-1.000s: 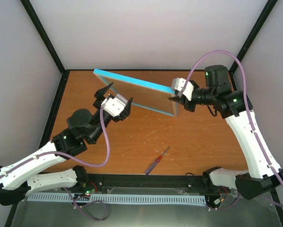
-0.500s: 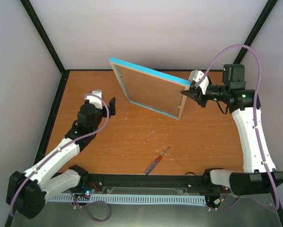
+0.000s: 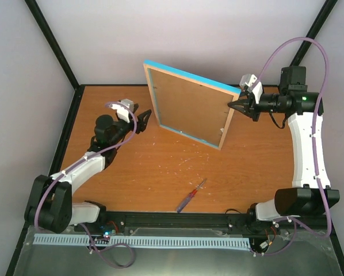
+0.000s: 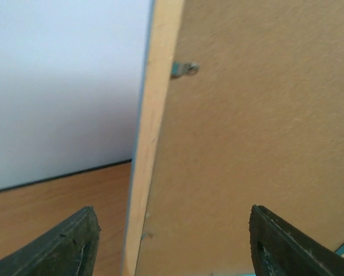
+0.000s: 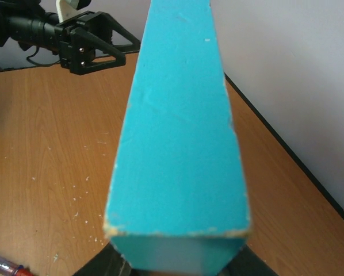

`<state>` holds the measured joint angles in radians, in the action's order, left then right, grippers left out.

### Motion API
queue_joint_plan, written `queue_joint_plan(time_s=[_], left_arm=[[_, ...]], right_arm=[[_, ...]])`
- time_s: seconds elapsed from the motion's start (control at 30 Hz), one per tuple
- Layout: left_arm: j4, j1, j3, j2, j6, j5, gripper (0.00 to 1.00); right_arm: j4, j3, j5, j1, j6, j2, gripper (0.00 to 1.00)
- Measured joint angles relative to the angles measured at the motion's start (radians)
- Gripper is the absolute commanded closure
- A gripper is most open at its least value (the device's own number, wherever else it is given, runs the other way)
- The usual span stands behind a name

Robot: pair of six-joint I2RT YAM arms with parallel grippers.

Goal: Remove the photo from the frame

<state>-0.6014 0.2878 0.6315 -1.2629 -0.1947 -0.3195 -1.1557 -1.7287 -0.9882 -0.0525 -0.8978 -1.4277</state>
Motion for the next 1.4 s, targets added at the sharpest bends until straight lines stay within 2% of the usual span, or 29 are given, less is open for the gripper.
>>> queue_joint_plan(time_s=[0.2, 0.33, 0.43, 0.67, 0.87, 1.0, 1.13, 1.23, 1.27, 1.4], left_arm=[[-0.032, -0.005, 0.103, -0.098, 0.079, -0.058, 0.50], [-0.025, -0.018, 0.205, -0.197, 0.124, -0.101, 0.52], [-0.011, -0.025, 0.257, -0.243, 0.150, -0.129, 0.58], [0.022, -0.032, 0.309, -0.284, 0.208, -0.184, 0.83], [0.027, -0.035, 0.312, -0.283, 0.212, -0.198, 0.89], [0.084, -0.044, 0.312, -0.256, 0.204, -0.211, 0.85], [0.181, -0.047, 0.313, -0.214, 0.177, -0.183, 0.72], [0.240, -0.045, 0.315, -0.185, 0.174, -0.176, 0.50], [0.256, -0.044, 0.315, -0.172, 0.163, -0.171, 0.46], [0.303, -0.040, 0.313, -0.120, 0.134, -0.114, 0.42]], right_arm=[[-0.076, -0.046, -0.023, 0.000, -0.037, -0.029, 0.97], [-0.105, -0.067, -0.038, 0.000, -0.051, -0.048, 0.97], [-0.113, -0.069, -0.040, 0.000, -0.059, -0.048, 0.97], [-0.124, -0.076, -0.037, -0.010, -0.044, -0.051, 0.97], [-0.109, -0.094, -0.053, -0.024, 0.027, -0.077, 0.97], [-0.119, -0.129, -0.079, -0.033, 0.120, -0.122, 0.97], [-0.118, -0.169, -0.119, -0.041, 0.220, -0.188, 0.97], [-0.108, -0.191, -0.145, -0.051, 0.301, -0.245, 0.97], [-0.098, -0.196, -0.149, -0.058, 0.336, -0.266, 0.97], [0.000, -0.199, -0.171, -0.084, 0.436, -0.346, 0.97]])
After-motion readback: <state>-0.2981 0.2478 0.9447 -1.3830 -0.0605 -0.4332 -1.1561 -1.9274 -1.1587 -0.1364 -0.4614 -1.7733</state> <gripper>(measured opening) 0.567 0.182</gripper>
